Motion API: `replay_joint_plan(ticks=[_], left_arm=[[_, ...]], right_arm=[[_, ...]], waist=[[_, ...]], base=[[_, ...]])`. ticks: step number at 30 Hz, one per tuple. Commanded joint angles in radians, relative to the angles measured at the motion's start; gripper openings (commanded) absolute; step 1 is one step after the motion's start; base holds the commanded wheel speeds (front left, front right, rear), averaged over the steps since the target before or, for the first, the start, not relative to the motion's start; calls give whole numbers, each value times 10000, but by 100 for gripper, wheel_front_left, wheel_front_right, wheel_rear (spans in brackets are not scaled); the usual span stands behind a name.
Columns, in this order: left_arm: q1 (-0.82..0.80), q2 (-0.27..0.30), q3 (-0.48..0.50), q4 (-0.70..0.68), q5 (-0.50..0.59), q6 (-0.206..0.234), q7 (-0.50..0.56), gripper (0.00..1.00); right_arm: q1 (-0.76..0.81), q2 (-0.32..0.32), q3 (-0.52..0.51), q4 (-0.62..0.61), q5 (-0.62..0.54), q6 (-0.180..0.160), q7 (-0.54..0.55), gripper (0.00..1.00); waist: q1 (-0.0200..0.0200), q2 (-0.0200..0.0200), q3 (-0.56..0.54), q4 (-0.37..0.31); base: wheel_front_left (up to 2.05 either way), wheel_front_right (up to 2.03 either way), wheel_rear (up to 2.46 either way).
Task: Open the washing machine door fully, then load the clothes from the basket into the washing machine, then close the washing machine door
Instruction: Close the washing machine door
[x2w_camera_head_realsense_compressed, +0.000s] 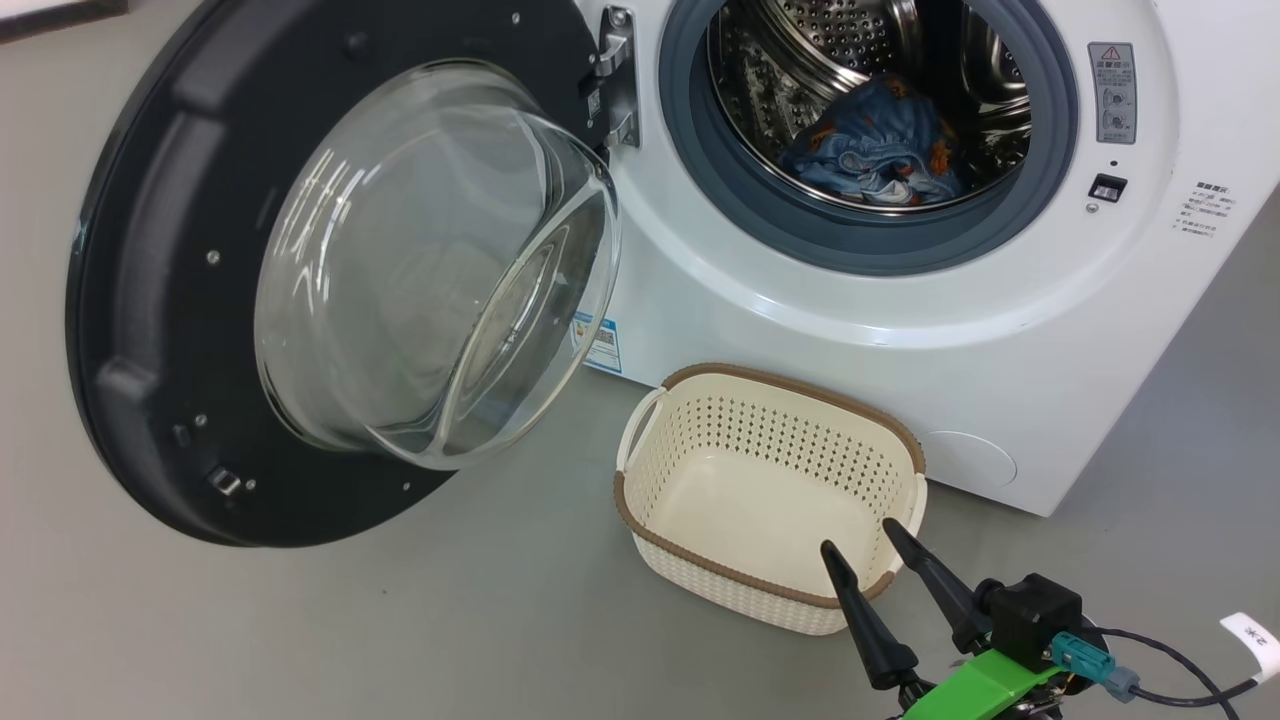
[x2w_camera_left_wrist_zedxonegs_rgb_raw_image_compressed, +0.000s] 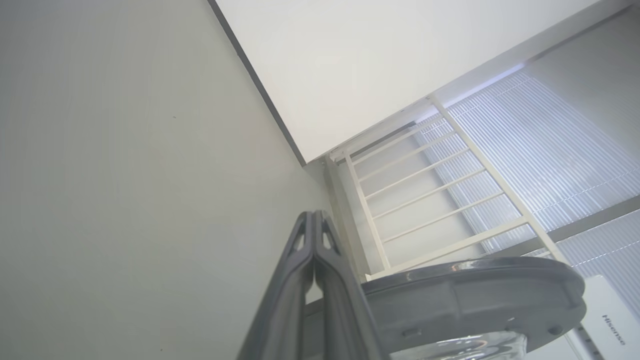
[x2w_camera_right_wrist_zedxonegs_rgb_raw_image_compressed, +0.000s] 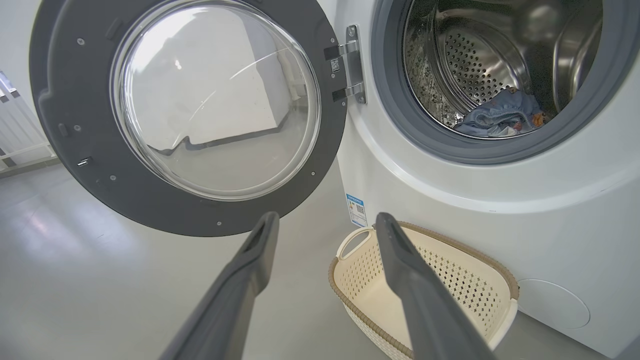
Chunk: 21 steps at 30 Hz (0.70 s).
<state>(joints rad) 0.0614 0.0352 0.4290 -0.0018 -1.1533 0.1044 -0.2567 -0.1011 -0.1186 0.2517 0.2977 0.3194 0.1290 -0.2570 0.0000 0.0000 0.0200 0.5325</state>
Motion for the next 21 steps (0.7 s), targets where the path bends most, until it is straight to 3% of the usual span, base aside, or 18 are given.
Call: replay_joint_plan(ticks=[1, 5, 10, 13, 21], left_arm=[[-686, 186, 525, -159, -545, -217, 115, 0], [-1898, 1073, 1427, 818, -2212, -282, 1059, 0], [-3609, 2389, 2059, 2540, -3182, -125, 1662, 0], [-4580, 2901, 2165, 3454, -3670, -128, 2048, 0], [-5960, 3668, 2395, 5142, -4423, -710, 2724, 0]], right_arm=[[-49, 67, 223, -212, 35, 17, -48, 100], [-20, 75, 224, -212, 39, 17, -48, 100], [7, 70, 123, -230, 46, 17, -48, 100], [168, 78, -71, -299, 10, 17, -48, 100], [390, -85, -261, -409, -88, 17, -48, 100]], waist=[[0, 0, 9, 1], [0, 0, 69, -1], [0, 0, 113, -56], [0, 0, 131, -97], [0, 0, 471, -537]], base=[[0, 0, 0], [0, 0, 0], [0, 0, 0], [0, 0, 0], [0, 0, 0]])
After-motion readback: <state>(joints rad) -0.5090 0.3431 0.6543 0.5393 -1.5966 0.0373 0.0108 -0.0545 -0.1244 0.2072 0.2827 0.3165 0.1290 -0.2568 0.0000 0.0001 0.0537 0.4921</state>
